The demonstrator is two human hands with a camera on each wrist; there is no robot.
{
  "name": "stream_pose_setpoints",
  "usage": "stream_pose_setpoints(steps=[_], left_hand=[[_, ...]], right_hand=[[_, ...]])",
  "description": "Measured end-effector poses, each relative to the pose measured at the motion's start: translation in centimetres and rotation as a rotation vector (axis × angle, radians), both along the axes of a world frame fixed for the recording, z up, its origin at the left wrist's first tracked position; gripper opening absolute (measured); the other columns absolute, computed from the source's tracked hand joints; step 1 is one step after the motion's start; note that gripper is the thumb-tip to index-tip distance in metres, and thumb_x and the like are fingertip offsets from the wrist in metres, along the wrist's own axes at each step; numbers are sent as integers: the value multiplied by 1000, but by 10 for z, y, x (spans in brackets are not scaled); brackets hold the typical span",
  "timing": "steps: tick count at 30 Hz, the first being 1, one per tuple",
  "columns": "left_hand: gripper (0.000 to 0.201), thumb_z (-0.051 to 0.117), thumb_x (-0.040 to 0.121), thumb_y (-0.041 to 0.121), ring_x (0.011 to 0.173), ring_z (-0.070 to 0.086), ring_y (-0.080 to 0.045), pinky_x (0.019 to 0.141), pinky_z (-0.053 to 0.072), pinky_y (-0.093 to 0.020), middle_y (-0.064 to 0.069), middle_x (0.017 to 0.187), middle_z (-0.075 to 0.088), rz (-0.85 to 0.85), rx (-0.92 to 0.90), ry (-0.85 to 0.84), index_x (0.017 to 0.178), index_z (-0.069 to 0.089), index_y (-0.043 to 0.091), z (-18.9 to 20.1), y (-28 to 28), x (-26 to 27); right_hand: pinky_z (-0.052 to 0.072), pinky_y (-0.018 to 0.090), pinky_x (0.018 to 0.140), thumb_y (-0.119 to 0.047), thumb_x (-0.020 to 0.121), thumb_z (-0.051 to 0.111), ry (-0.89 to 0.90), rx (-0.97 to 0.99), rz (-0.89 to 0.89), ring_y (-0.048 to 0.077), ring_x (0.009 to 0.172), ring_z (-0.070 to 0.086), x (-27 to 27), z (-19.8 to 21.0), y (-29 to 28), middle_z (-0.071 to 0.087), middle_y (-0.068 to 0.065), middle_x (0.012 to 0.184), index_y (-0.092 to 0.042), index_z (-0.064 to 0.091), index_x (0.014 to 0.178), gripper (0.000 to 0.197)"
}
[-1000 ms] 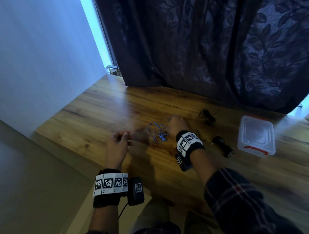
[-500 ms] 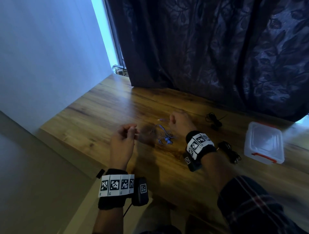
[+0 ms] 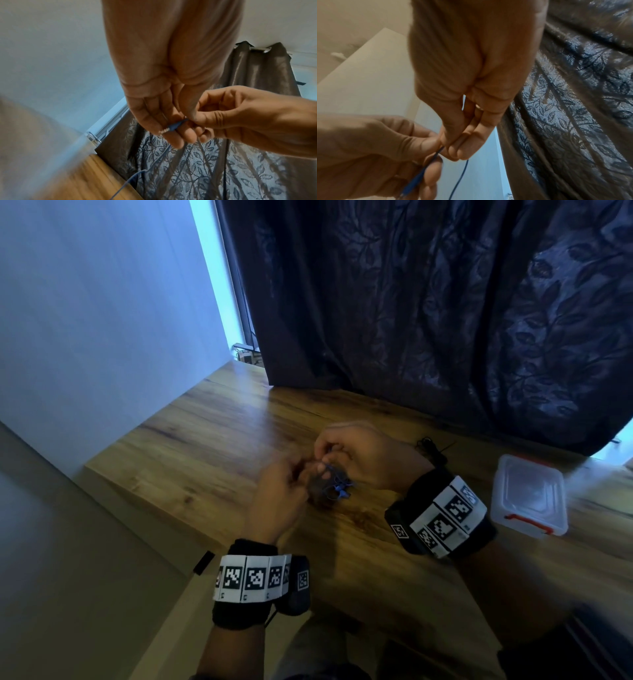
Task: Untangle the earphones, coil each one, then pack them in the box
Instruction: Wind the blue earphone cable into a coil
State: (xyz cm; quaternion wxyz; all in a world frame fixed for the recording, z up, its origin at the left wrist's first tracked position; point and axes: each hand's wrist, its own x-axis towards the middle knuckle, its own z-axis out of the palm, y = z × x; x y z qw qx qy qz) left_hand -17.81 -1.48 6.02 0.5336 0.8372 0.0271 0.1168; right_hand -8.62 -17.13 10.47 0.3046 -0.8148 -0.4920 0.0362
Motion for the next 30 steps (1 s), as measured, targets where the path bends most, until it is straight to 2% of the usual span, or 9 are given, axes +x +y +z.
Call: stream_pose_setpoints(steps=[4,7,9,12,16,19,22,25,30], left_hand=[[11,64,92,10,76,68,-8,75,53,-29,6,75,73,-29,-158,63,99,72,13,0,7,-2],[9,64,90,3,70,67,-11,78,55,-37,1,71,72,-65,-231,65,93,72,8,3,7,-5],[9,61,91,0,69,66,-12,79,55,-40,-2,70,71,-101,-297,77,93,68,4,3,6,-7],[11,53,96,0,69,68,-11,76,56,-33,-6,73,70,-185,-388,86,98,63,2,4,5,-9],[19,44,100,2,75,67,-20,75,56,-30,-12,80,67,-311,-449,62,109,60,-3,4,6,-10],[20,44,100,2,74,65,-19,71,53,-25,-7,78,66,-345,-447,52,108,62,-1,3,6,-11],[19,47,98,7,73,63,-17,71,51,-24,-5,78,66,-372,-494,50,108,63,3,3,6,-11],[20,47,97,5,75,63,-16,74,52,-26,-4,80,66,-389,-545,53,111,62,2,2,7,-11],[23,46,97,-4,74,61,-13,73,52,-22,-2,83,67,-394,-533,22,113,61,3,2,8,-12]], right_hand=[[50,20,71,6,85,62,-17,-37,-1,-1,81,57,-6,6,-4,66,-5,97,-13,69,101,26],[47,24,76,3,84,63,-133,-24,-17,3,84,52,-5,7,-8,59,-13,94,-16,67,102,26],[38,18,83,1,84,64,-187,0,-30,3,87,49,-3,8,-9,57,-14,91,-14,69,97,20],[34,9,81,1,83,68,-209,59,-47,0,84,46,-5,10,-8,61,-11,88,-13,72,91,16],[45,29,83,-3,84,71,-210,98,-27,10,85,56,-7,7,-5,70,-5,90,-17,74,88,15],[48,31,83,-7,85,74,-198,156,-50,12,85,60,-6,6,-5,71,-5,91,-18,75,90,12],[48,22,80,-7,85,75,-127,220,-87,9,86,62,-8,5,-6,71,-3,91,-16,76,92,11],[43,9,75,-7,86,75,-52,247,-124,-4,83,61,-12,3,-8,70,-6,92,-14,76,96,13],[49,12,78,-6,91,69,51,272,-158,1,87,64,-17,0,-8,68,-6,95,-13,73,100,12]])
